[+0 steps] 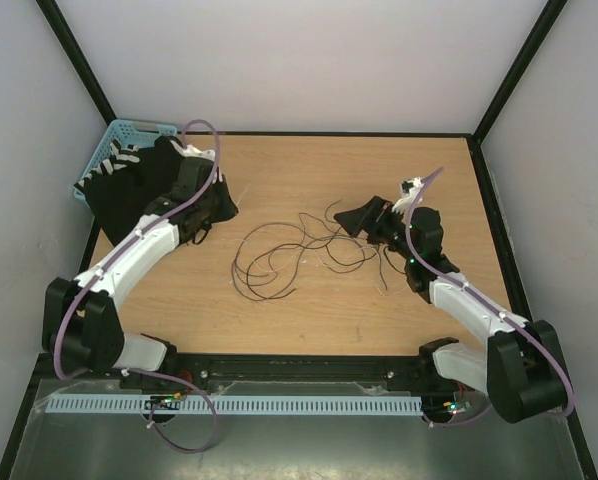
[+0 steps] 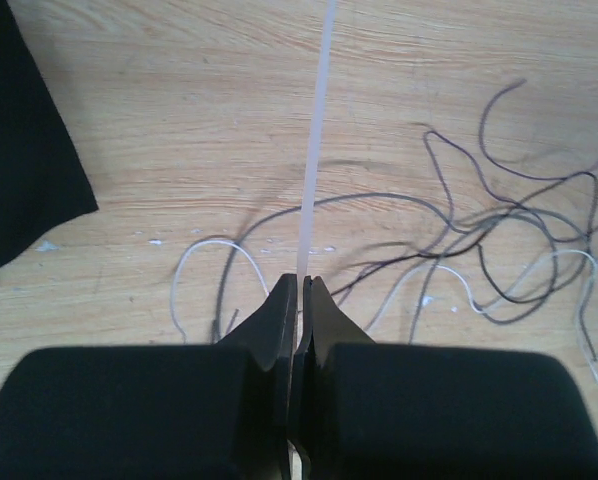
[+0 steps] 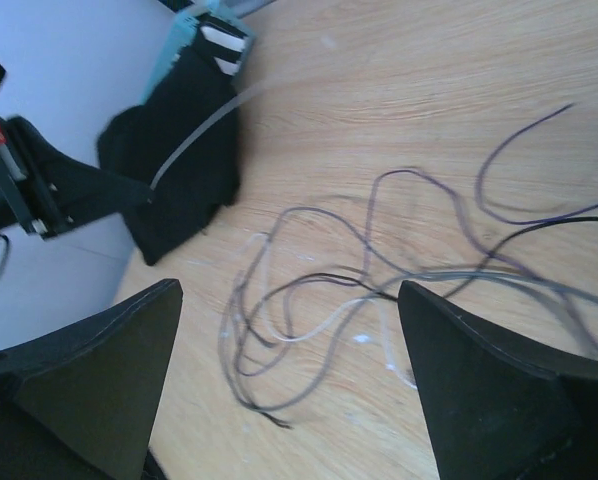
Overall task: Zip-tie the wires
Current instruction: Pick up the ribbon at the center of the board.
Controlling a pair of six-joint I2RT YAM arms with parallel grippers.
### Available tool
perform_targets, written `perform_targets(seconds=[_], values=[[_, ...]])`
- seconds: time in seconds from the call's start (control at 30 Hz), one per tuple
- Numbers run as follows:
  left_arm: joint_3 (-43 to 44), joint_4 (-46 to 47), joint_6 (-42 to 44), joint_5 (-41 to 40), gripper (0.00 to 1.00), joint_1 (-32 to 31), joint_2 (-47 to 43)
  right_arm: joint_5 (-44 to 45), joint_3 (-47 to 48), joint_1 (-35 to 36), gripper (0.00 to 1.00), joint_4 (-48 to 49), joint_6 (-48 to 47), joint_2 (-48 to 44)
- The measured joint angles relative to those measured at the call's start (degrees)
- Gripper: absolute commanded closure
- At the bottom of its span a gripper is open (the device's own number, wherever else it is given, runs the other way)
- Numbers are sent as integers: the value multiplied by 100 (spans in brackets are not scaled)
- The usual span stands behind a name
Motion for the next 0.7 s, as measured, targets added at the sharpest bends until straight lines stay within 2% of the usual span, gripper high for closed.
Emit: perform_targets(seconds=[0.3,0.7], values=[[-225,181,-254,245,100,-505,-953,667,157,739,1,555,1532,704],[-787,234,-643,411,100,-1220,-1373,752,645,1056,1,1377,2468,1707]])
